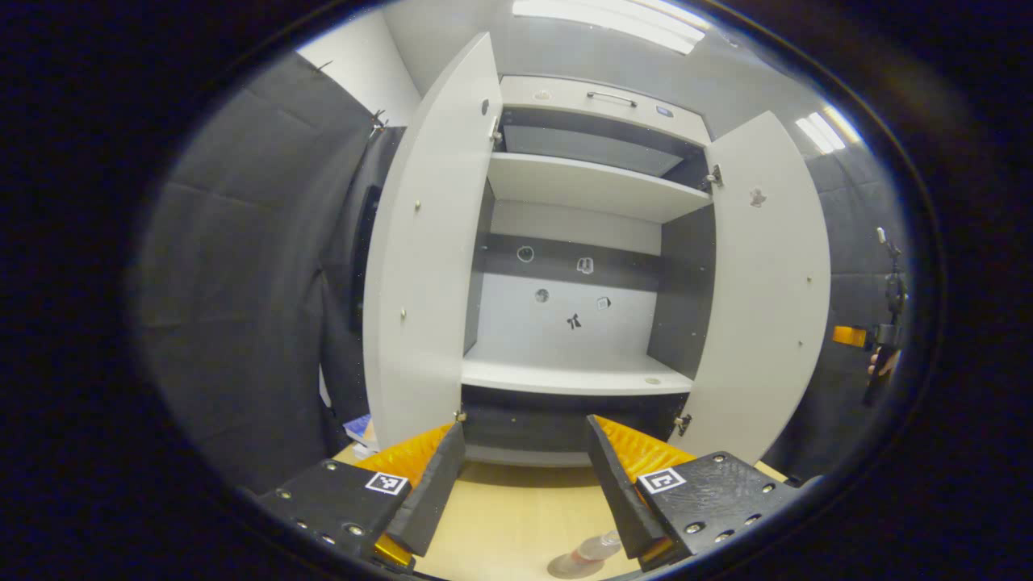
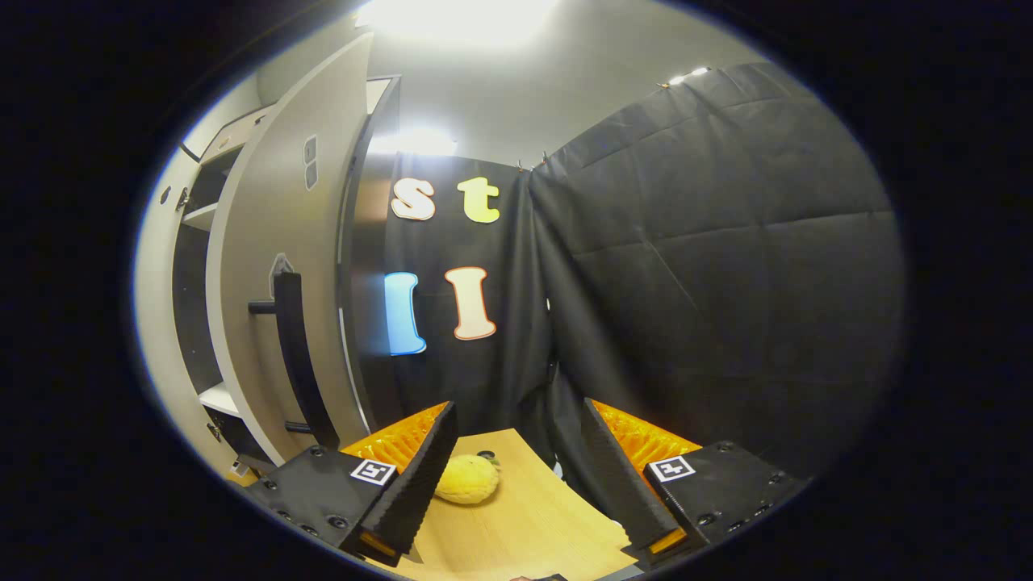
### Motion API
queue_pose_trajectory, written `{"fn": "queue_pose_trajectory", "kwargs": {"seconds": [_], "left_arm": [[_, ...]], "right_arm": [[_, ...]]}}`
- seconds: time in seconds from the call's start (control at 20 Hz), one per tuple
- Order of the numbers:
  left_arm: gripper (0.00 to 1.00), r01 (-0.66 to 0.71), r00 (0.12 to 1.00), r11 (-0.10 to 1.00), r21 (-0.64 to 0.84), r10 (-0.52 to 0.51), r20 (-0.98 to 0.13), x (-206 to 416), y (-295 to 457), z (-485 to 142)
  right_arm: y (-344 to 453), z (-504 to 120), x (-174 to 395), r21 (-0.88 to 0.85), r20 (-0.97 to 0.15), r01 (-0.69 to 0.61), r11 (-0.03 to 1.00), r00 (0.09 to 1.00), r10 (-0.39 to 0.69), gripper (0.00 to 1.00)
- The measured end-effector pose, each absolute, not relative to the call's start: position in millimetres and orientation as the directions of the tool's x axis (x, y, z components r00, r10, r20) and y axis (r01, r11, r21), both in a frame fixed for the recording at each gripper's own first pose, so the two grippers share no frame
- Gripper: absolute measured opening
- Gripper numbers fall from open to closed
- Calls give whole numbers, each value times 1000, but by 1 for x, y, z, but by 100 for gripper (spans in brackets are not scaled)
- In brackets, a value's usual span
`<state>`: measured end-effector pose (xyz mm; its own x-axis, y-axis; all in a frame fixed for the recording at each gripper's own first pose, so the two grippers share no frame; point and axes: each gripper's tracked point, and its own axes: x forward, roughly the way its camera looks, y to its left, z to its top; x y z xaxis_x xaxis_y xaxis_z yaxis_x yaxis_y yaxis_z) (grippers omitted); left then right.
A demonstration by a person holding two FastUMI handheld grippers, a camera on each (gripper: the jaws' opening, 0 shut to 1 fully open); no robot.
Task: Grasp the bottle in the cabinet with the left hand and place it on the coaster, then close the right door with the right hand and the left door with the left hand.
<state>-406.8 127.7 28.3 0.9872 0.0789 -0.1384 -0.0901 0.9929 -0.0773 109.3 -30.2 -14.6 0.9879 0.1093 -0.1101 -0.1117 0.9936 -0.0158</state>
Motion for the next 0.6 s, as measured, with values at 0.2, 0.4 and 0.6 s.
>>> {"fn": "queue_pose_trajectory", "kwargs": {"seconds": [0.2,0.4,0.6], "left_arm": [[87,-135,977,991,-5,132,-168,-385,134,62],[87,-145,977,989,-9,142,-159,-362,122,97],[87,-177,971,983,57,183,-152,-345,124,114]], "right_arm": [[-24,3,122,39,-85,-174,984,981,177,98],[-19,18,142,72,-67,-236,969,968,241,98],[-5,46,153,78,-38,-322,943,945,326,98]]}}
